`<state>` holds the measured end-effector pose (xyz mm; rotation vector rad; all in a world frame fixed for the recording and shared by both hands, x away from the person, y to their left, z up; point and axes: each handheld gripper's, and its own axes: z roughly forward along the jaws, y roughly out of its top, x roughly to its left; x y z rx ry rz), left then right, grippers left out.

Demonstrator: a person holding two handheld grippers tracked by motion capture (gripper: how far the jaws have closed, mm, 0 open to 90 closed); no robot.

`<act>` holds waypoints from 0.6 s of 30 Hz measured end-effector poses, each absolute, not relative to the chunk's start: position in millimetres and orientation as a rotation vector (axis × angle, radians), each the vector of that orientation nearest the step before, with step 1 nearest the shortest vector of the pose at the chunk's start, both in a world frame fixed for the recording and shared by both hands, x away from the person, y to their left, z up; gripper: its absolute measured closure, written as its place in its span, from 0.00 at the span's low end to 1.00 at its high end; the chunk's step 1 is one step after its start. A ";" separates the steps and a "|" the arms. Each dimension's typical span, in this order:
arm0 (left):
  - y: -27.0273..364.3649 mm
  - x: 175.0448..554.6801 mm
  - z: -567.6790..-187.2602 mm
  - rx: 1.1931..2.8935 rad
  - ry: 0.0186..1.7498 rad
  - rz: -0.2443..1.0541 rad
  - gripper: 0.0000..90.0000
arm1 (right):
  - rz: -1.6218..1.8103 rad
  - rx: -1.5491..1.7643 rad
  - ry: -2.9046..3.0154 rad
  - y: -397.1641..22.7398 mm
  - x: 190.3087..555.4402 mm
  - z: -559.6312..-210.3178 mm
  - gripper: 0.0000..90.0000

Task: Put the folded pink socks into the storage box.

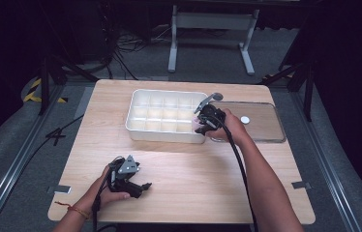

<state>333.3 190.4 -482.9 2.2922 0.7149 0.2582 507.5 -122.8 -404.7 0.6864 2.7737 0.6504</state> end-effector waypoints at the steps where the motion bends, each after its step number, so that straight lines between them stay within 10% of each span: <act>1: 190.3 333.2 -483.2 2.288 0.715 0.259 0.15 | 0.653 0.695 2.766 -123.4 506.4 -402.5 0.65; 18: 190.1 333.2 -483.5 2.285 0.715 0.262 0.15 | 0.745 0.838 2.711 -125.5 515.6 -398.0 0.76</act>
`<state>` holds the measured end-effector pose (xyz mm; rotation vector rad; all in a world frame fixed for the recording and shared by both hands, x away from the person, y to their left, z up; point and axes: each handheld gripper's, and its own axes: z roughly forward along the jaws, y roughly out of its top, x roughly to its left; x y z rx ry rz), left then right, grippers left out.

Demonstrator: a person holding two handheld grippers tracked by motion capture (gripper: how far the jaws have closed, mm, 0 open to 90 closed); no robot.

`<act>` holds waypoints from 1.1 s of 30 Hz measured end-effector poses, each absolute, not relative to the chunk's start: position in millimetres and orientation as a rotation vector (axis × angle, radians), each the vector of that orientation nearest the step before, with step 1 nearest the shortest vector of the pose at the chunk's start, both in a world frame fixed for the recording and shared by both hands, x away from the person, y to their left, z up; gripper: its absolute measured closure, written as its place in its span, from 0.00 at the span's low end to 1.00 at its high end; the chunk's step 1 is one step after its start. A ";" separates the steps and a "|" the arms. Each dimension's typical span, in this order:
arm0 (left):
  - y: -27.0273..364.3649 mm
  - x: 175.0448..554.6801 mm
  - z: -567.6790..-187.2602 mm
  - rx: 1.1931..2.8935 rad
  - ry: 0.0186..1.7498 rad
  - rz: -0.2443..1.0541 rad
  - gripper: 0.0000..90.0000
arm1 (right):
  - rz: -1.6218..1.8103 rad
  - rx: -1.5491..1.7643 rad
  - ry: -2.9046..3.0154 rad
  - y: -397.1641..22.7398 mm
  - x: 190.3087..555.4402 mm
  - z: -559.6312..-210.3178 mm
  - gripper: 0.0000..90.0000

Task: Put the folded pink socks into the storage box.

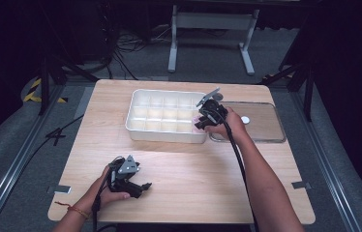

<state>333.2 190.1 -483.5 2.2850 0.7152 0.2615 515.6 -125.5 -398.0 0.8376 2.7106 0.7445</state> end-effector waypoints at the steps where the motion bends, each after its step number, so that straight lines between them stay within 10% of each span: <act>1: 190.1 333.1 -483.5 2.285 0.716 0.262 0.14 | 0.732 0.837 2.721 -124.5 516.1 -400.4 0.81; 33: 190.3 333.2 -483.3 2.291 0.715 0.262 0.15 | 0.446 0.897 2.907 -103.5 533.4 -422.7 0.93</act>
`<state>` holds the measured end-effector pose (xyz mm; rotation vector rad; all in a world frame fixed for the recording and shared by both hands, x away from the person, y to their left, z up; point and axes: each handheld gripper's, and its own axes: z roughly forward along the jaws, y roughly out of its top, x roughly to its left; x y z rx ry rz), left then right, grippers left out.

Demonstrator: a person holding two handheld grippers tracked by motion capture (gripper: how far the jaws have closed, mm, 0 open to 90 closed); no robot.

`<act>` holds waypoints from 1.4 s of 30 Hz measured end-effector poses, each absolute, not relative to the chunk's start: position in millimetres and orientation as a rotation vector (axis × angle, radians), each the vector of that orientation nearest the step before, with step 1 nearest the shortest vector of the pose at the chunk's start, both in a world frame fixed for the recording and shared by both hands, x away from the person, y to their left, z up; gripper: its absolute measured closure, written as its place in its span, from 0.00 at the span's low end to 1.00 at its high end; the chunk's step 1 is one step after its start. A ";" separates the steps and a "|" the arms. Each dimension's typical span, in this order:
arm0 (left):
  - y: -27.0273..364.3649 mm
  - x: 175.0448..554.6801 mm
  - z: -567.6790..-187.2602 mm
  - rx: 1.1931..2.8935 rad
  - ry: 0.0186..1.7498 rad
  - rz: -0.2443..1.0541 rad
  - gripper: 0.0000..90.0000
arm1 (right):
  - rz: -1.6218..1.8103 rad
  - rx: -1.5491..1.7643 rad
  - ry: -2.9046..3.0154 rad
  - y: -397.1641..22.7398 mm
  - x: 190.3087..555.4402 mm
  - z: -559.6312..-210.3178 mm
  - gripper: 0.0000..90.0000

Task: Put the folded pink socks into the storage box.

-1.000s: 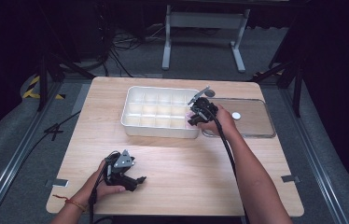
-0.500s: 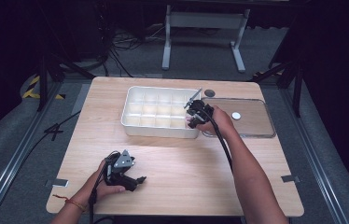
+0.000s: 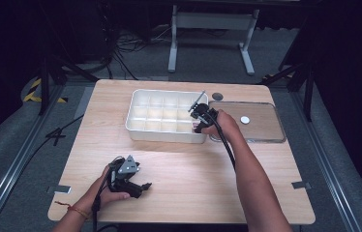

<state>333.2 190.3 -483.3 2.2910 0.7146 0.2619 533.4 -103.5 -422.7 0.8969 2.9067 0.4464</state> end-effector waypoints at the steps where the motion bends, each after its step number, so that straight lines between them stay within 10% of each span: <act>1: 190.3 333.3 -483.3 2.291 0.713 0.263 0.14 | 0.447 0.899 2.905 -103.4 533.7 -422.8 0.93; 42: 190.1 333.1 -483.3 2.288 0.714 0.260 0.14 | 0.658 0.822 2.779 -122.3 511.1 -397.0 0.79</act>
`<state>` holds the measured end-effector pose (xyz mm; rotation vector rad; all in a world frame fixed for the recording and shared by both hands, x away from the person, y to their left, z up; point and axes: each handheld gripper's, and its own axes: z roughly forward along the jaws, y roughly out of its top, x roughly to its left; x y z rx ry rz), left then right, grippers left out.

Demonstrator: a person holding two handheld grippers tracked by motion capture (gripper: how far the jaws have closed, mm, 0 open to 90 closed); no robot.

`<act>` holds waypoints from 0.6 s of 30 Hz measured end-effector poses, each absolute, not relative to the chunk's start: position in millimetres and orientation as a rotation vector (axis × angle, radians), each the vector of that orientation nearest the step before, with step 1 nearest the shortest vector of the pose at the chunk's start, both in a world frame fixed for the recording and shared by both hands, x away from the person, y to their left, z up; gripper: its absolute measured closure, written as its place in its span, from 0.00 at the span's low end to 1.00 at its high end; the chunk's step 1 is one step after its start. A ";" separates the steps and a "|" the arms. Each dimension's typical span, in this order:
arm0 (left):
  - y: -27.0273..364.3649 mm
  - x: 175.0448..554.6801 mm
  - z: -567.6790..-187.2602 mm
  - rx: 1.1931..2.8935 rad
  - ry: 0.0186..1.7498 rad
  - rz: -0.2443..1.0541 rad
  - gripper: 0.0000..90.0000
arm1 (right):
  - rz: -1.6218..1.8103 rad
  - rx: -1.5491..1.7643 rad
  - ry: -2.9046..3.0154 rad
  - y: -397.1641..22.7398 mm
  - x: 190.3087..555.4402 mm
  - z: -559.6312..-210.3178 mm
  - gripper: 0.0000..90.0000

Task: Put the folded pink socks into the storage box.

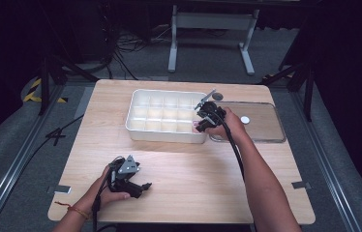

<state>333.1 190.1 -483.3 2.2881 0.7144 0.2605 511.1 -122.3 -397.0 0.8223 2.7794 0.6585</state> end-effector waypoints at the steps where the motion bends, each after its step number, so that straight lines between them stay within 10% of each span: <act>1: 190.1 333.1 -483.2 2.289 0.715 0.260 0.14 | 0.663 0.818 2.776 -122.7 510.4 -396.0 0.78; 18: 189.9 333.2 -483.3 2.288 0.716 0.263 0.14 | 0.721 0.790 2.686 -128.4 495.8 -382.3 0.61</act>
